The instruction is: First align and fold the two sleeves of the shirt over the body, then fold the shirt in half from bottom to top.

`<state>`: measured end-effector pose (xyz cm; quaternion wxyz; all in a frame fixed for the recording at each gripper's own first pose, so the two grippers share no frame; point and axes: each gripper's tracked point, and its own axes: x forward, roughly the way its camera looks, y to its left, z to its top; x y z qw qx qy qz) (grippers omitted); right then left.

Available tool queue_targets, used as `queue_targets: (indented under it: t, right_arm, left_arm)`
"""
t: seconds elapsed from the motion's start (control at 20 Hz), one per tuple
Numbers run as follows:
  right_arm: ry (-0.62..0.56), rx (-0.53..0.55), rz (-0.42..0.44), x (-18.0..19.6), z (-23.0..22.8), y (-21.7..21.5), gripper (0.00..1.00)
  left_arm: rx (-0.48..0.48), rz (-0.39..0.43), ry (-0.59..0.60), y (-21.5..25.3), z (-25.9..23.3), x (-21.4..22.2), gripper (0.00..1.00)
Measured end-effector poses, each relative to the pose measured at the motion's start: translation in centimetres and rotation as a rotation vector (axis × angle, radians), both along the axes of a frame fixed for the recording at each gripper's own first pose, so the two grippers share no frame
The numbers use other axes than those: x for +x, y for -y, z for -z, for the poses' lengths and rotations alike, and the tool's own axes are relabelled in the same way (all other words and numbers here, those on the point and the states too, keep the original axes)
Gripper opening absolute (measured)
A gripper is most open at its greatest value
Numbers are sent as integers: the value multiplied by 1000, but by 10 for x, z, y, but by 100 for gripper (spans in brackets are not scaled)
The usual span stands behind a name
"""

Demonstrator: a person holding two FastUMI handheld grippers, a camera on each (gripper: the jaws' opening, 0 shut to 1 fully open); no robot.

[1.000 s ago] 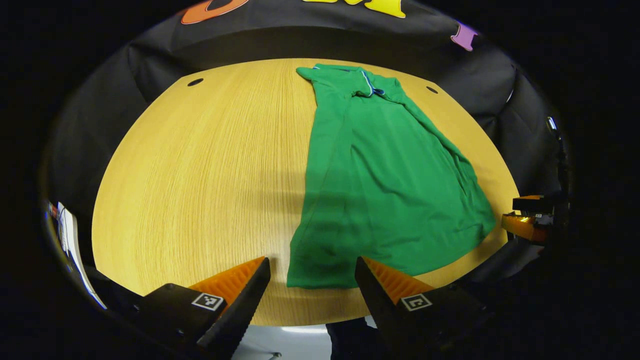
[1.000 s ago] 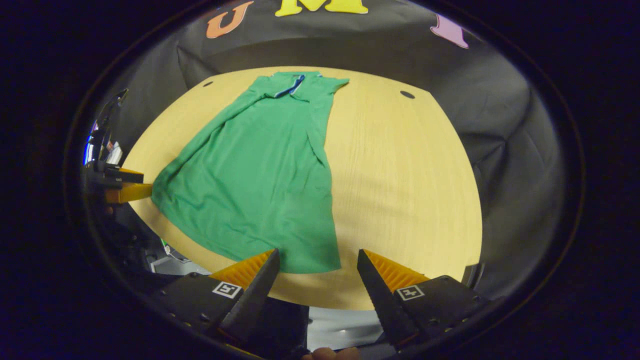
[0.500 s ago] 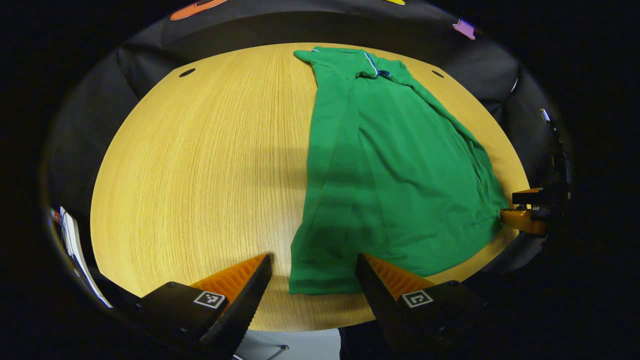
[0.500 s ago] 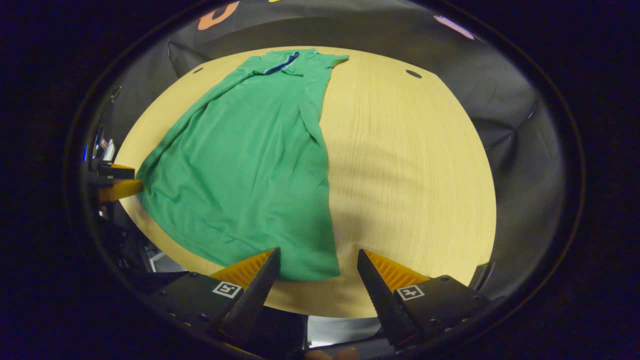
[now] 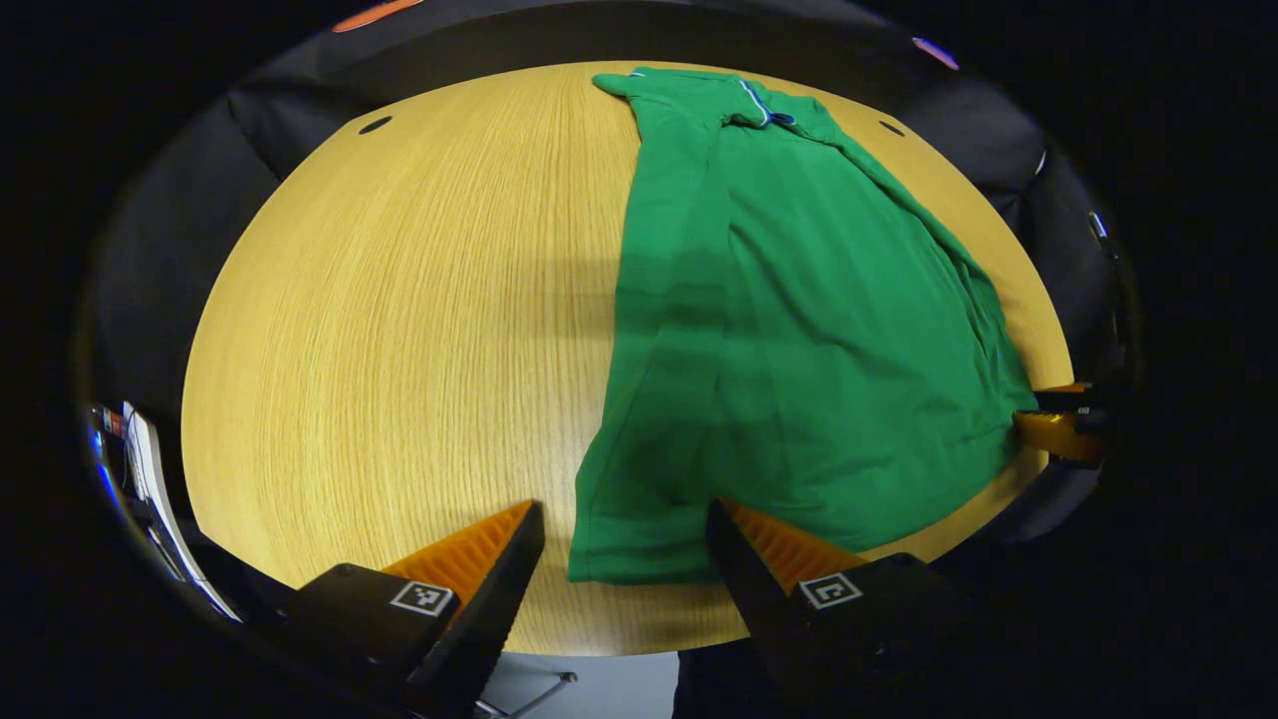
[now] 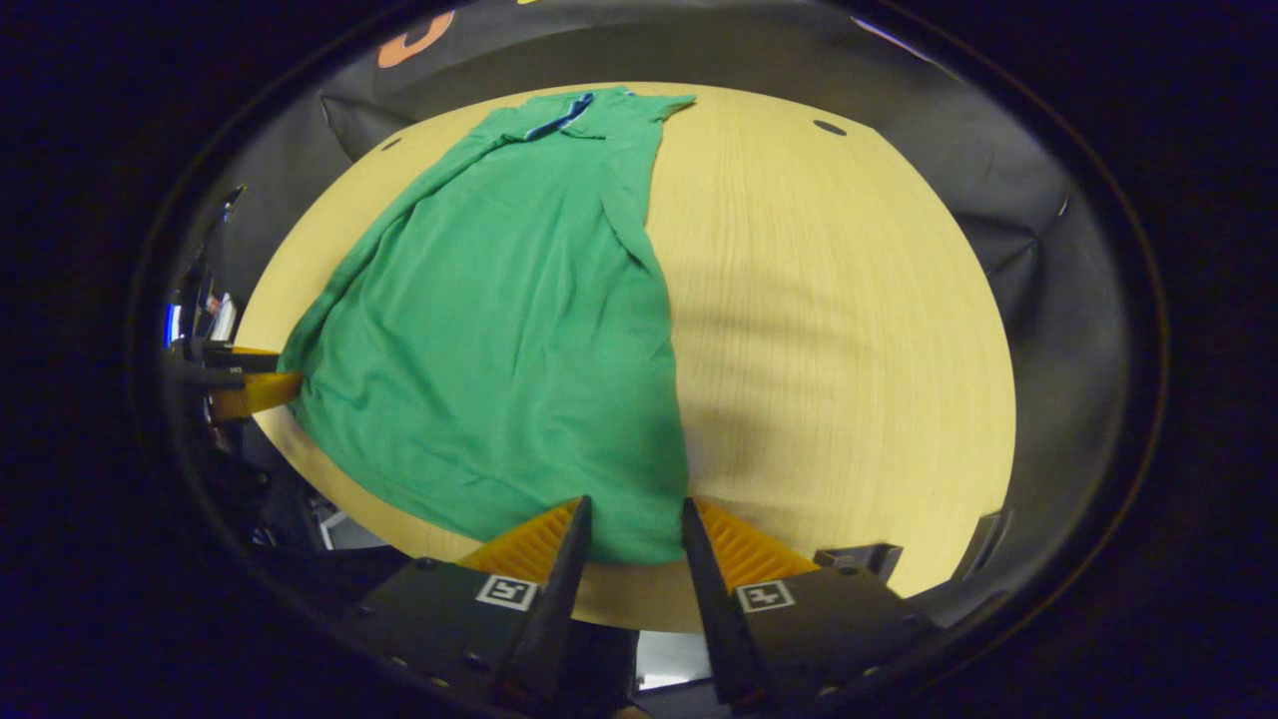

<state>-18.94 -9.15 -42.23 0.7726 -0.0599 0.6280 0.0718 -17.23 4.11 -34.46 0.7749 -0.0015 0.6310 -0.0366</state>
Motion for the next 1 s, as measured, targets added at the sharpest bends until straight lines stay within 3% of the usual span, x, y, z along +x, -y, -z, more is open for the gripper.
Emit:
queue_targets:
  t: [0.05, 0.1, 0.2, 0.25, 0.3, 0.35, 0.65, 1.0]
  right_arm:
    - [-7, 14, 2, -2, 0, -4, 43]
    - [-7, 24, 7, -3, 0, -7, 36]
    - [-20, 41, 17, -3, 0, -10, 6]
    - [-27, 54, 23, -4, 1, -12, 6]
    - [-39, 66, 41, -5, 1, -13, 6]
    - [-51, 80, 47, -7, 1, -13, 0]
    - [-27, 98, 65, 2, -20, -11, 0]
    - [38, 135, 101, 35, -56, -10, 0]
  left_arm:
    - [-2, 1, -11, 6, -4, 1, 98]
    - [-7, -3, -12, 12, -9, 3, 94]
    - [-33, -55, -13, 23, -20, 9, 47]
    - [-49, -72, -20, 30, -26, 13, 20]
    - [-64, -75, -28, 35, -34, 16, 13]
    - [-82, -79, -40, 42, -40, 20, 9]
    - [-180, -118, -38, 79, -113, 67, 7]
    - [-281, -134, 28, 127, -224, 160, 6]
